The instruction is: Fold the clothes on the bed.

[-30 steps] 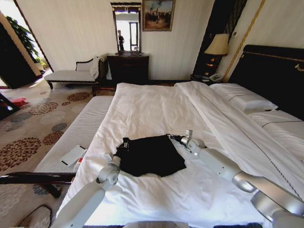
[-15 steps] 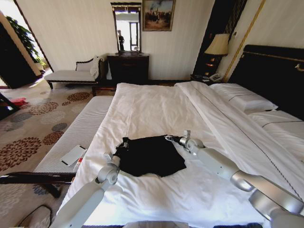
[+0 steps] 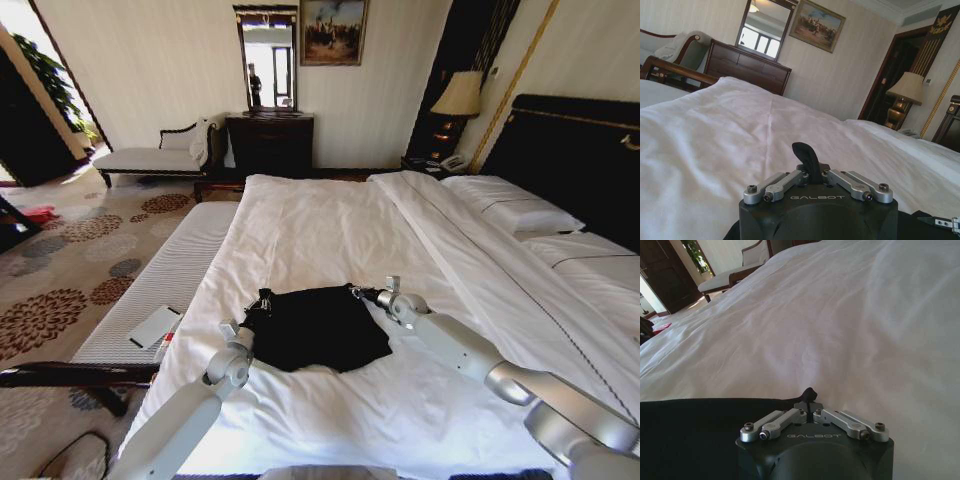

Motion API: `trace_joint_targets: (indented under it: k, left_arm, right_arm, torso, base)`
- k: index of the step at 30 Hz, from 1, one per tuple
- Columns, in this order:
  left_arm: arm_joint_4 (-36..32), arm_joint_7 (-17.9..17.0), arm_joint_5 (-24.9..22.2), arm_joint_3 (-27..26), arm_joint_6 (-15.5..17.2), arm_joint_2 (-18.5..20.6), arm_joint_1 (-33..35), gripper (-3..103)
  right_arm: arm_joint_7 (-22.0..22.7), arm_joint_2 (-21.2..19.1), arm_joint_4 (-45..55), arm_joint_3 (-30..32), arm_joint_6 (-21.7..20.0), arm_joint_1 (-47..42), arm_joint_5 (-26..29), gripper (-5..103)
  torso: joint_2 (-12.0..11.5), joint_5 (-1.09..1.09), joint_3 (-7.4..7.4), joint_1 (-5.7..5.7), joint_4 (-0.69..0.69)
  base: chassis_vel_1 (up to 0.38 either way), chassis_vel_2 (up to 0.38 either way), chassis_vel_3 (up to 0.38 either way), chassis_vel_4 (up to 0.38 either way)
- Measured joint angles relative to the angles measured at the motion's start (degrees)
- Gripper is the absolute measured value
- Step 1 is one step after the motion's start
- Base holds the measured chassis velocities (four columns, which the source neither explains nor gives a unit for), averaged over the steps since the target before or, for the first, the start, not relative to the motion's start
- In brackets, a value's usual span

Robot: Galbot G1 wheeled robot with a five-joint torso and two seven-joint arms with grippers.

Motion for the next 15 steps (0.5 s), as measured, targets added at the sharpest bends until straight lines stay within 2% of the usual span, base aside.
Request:
trace_joint_targets:
  k: [6,12,15]
  left_arm:
    - [0.0,0.0,0.0,0.1,0.0,0.0,-0.2,4]
    - [1.5,0.3,-0.6,0.4,0.0,0.1,-1.8,4]
    - [3.5,0.6,-1.4,1.0,0.0,-0.2,-4.1,4]
  right_arm:
    - [0.2,0.0,0.5,0.5,0.9,-0.2,0.0,1]
    - [1.1,-0.5,2.3,2.8,5.3,-1.8,-2.3,1]
    - [3.0,-0.8,3.8,4.8,8.3,-3.0,-4.2,1]
  torso:
    - [0.0,0.00,0.00,0.00,0.00]
    - [0.0,0.00,0.00,0.00,0.00]
    - [0.0,0.00,0.00,0.00,0.00]
  base:
    - [0.000,0.000,0.000,0.000]
    - [0.000,0.000,0.000,0.000]
    - [0.000,0.000,0.000,0.000]
